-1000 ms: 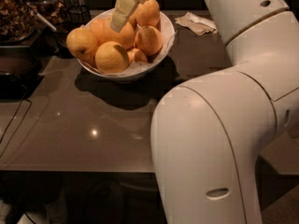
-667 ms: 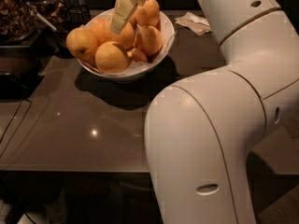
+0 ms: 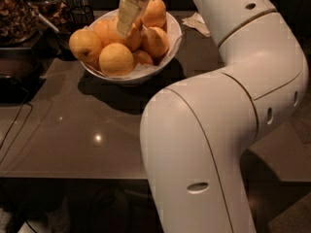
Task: Pick orange from white bowl
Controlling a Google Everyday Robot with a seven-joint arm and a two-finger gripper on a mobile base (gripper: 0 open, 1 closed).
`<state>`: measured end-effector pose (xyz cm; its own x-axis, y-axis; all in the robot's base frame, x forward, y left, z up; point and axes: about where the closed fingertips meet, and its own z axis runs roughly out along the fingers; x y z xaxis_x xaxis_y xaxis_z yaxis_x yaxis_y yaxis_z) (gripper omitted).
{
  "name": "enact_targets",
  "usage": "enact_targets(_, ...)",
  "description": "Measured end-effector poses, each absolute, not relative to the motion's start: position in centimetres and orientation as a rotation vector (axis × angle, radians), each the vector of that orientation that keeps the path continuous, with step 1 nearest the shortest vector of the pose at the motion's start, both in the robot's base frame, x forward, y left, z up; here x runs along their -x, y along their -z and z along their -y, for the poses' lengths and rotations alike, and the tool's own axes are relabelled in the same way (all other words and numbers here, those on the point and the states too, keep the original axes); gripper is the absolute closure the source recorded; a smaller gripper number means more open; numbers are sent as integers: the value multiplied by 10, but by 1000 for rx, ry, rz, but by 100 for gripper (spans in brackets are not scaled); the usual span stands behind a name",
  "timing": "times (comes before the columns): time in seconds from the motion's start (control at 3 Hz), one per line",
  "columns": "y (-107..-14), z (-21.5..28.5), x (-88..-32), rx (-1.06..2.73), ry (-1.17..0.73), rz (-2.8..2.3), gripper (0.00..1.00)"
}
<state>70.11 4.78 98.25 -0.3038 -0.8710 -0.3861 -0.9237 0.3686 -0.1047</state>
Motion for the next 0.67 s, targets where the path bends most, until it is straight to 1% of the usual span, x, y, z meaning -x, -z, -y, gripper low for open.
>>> enact_targets(0.67, -971, -59, -704, 1594, -191, -2274, 32)
